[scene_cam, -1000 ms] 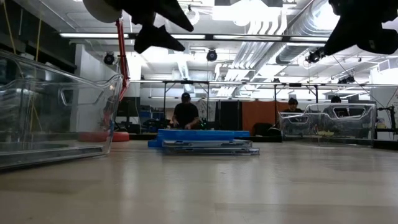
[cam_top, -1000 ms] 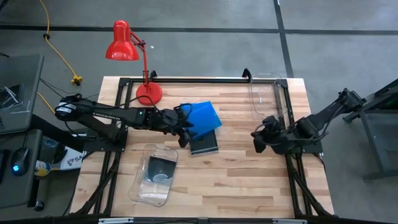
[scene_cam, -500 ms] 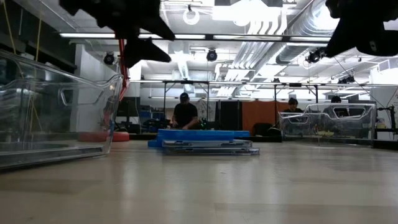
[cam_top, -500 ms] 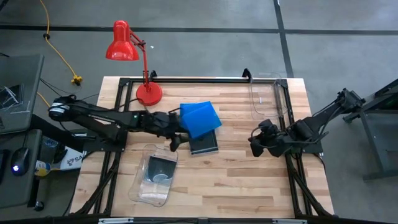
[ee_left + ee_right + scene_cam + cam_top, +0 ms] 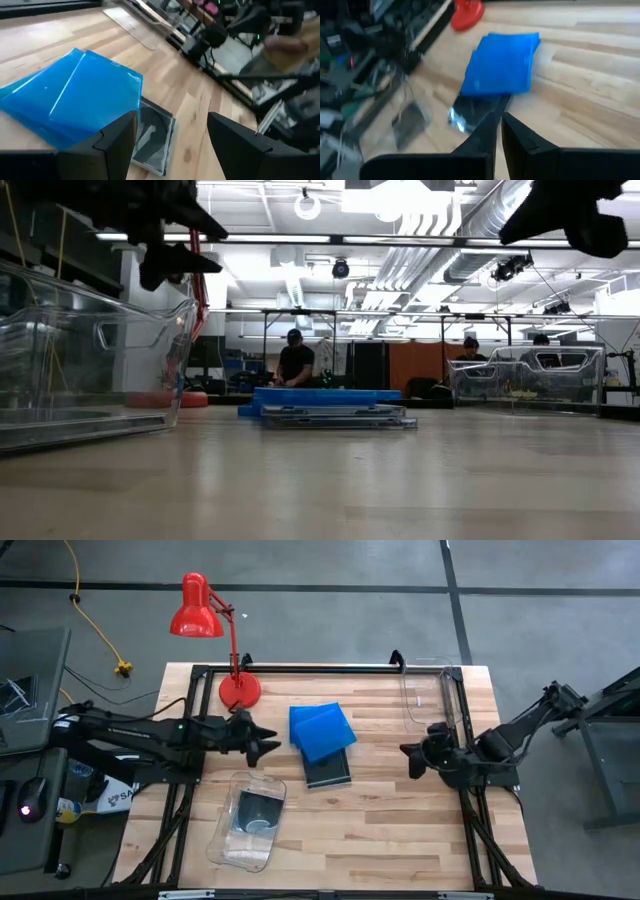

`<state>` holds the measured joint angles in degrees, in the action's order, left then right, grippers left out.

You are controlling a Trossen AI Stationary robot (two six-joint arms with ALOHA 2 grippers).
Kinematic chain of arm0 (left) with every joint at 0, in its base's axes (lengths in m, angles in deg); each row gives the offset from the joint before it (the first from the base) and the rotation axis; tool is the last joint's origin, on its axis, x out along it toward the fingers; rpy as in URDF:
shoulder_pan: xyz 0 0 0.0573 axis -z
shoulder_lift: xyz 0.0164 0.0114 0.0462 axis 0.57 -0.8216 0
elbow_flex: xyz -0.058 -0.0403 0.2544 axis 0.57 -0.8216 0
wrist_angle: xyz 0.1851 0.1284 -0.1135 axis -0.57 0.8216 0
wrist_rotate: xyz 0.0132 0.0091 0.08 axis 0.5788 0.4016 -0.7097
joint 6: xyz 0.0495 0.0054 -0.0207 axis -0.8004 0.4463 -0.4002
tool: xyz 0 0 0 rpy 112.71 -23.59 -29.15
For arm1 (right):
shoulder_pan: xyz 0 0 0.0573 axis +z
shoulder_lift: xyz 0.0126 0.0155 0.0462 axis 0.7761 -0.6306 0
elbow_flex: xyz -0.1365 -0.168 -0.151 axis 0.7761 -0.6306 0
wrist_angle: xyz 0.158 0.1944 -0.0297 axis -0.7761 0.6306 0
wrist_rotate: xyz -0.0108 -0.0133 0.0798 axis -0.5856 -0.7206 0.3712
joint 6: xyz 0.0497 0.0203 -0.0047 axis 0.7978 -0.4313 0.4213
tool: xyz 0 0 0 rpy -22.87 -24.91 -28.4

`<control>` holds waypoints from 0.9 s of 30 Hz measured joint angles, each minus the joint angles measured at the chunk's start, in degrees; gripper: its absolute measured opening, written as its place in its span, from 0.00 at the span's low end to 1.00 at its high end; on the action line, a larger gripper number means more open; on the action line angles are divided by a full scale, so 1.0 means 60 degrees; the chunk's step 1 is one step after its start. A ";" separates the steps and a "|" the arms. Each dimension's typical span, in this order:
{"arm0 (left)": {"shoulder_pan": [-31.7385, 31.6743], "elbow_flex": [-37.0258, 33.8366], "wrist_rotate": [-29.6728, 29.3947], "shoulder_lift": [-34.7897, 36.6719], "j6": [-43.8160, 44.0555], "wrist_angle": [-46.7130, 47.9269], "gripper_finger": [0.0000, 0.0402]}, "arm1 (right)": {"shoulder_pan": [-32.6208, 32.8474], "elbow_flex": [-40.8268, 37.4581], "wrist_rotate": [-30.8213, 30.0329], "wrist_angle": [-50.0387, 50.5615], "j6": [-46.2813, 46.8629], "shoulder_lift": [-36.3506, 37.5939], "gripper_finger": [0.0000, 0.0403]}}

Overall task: Pick & place jewel cases by type
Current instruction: Put the blue cd case into the top transparent bin

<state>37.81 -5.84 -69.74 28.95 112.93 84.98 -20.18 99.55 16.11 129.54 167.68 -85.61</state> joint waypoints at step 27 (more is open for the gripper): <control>-0.5395 0.2030 0.6763 -0.5520 -0.0618 -0.3345 0.59 | -0.4352 -0.4695 0.2756 -0.9757 -0.0017 -0.1976 0.03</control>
<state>5.44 6.34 -29.16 -4.18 109.22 64.91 -46.30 71.38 32.65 70.99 167.57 -97.47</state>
